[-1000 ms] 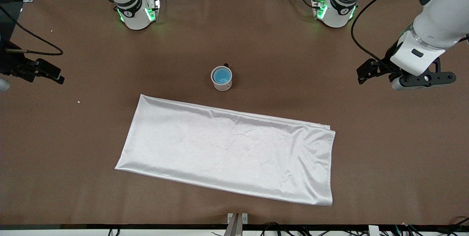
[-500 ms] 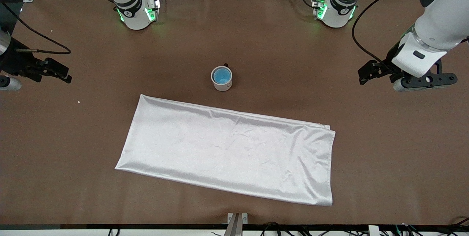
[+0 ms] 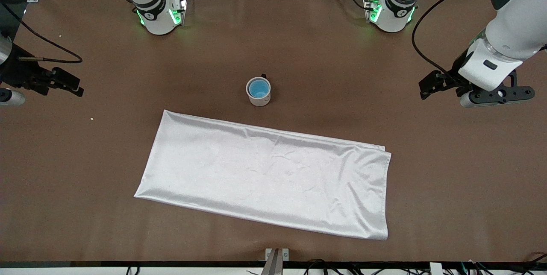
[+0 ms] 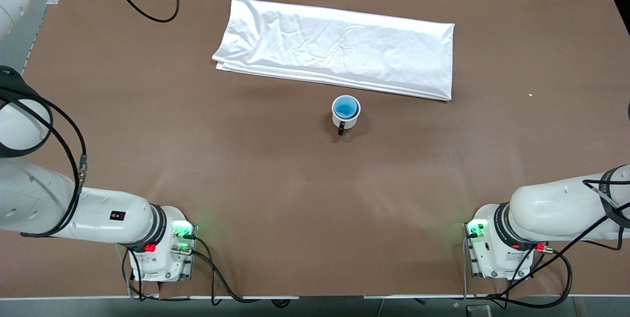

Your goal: Place blue cup into white mug on table

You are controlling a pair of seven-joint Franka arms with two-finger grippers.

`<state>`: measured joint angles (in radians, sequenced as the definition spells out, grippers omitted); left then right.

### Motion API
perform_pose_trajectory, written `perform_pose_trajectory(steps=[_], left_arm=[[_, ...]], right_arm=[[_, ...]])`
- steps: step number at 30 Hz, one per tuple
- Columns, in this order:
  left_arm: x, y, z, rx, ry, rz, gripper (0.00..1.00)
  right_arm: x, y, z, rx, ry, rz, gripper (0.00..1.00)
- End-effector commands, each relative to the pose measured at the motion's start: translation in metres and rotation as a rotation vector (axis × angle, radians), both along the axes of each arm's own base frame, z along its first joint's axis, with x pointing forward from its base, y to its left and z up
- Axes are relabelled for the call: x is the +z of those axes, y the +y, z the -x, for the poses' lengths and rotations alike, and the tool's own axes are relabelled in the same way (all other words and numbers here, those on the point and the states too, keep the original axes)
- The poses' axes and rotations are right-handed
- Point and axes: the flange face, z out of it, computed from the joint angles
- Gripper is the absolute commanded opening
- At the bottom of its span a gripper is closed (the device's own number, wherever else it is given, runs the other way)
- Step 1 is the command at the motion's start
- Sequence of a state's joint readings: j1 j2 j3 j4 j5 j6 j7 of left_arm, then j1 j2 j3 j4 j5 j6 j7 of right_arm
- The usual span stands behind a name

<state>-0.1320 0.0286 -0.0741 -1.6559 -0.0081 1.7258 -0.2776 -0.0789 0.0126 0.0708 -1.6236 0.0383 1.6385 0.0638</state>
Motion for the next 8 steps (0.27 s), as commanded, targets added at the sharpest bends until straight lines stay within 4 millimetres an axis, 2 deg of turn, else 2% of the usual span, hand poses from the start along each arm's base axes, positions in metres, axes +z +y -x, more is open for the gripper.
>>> perform_pose_trajectory(steps=[1, 8], left_arm=[[0.0046, -0.0010, -0.0016, -0.023, 0.004, -0.008, 1.00], [0.0053, 0.0007, -0.0021, -0.022, 0.003, -0.007, 1.00]], right_arm=[[-0.0008, -0.0023, 0.0002, 0.008, 0.005, 0.007, 1.00], [-0.0016, -0.0031, 0.0003, 0.007, 0.007, 0.007, 1.00]])
